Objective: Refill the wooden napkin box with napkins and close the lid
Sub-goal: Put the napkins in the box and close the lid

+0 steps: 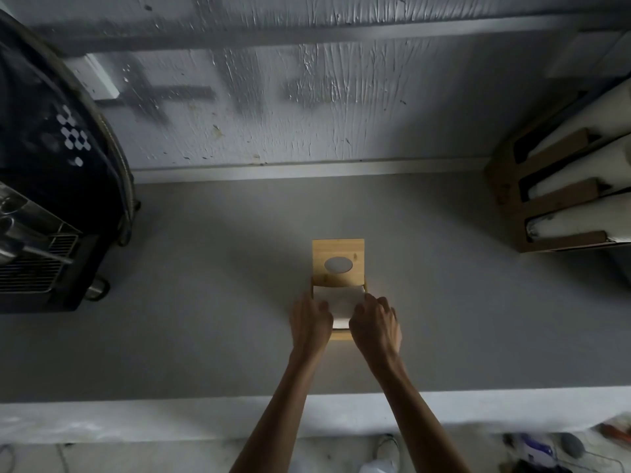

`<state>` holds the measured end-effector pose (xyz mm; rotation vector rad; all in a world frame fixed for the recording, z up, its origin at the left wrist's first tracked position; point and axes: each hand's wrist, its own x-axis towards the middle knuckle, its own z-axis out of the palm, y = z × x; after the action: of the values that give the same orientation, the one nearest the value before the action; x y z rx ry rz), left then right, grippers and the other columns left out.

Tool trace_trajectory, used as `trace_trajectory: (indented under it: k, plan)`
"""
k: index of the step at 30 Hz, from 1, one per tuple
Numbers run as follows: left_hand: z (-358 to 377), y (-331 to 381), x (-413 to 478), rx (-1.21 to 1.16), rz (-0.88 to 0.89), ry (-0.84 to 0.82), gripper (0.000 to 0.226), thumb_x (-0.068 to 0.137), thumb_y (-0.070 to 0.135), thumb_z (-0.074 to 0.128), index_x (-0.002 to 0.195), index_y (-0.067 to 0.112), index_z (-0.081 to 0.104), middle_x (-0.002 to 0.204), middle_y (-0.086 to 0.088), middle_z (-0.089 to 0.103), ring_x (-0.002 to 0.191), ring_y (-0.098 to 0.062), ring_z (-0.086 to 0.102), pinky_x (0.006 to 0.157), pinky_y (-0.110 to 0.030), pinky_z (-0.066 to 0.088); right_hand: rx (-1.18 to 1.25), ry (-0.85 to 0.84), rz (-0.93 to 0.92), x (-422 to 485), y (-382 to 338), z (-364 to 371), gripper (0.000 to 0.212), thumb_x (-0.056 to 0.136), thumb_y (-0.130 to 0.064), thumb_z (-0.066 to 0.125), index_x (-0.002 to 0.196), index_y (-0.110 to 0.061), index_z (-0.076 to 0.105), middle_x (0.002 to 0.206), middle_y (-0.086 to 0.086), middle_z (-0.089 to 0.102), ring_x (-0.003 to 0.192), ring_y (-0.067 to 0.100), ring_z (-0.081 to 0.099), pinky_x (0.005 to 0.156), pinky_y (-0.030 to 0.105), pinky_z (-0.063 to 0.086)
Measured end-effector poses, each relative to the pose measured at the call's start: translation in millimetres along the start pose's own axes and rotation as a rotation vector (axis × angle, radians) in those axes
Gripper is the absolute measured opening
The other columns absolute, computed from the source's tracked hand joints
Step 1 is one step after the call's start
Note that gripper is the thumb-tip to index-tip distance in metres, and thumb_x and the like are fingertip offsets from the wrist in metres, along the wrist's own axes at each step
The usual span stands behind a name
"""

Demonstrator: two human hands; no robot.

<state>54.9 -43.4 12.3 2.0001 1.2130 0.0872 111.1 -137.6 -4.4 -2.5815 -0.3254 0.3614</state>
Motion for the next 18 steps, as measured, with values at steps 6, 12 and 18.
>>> trace_trajectory:
  k: [6,12,18]
  plan:
    - [12,-13,2,0.035,-0.036,-0.027,0.033,0.091,0.025,0.056,0.117,0.006,0.047,0.12,-0.014,0.053,0.119,-0.03,0.043,0.098,-0.039,0.033,0.056,-0.071,0.088,0,15,3,0.036,0.094,-0.027,0.047,0.13,-0.026,0.045,0.116,0.012,0.054,0.091,0.03,0.062,0.076,0.043,0.057]
    - [5,-19,12,-0.06,0.029,0.044,0.014,0.086,0.018,0.056,0.095,0.01,0.05,0.091,-0.004,0.053,0.093,-0.025,0.052,0.079,-0.036,0.041,0.167,0.013,0.009,3,24,4,0.038,0.094,-0.031,0.053,0.13,-0.028,0.041,0.122,0.012,0.053,0.093,0.027,0.062,0.07,0.041,0.057]
    - [13,-37,17,-0.039,0.215,0.049,0.016,0.089,0.016,0.055,0.103,0.011,0.05,0.096,-0.005,0.053,0.091,-0.018,0.047,0.078,-0.032,0.043,0.129,0.022,-0.078,5,28,-2,0.035,0.094,-0.021,0.054,0.127,-0.028,0.045,0.122,0.01,0.052,0.094,0.025,0.061,0.062,0.035,0.054]
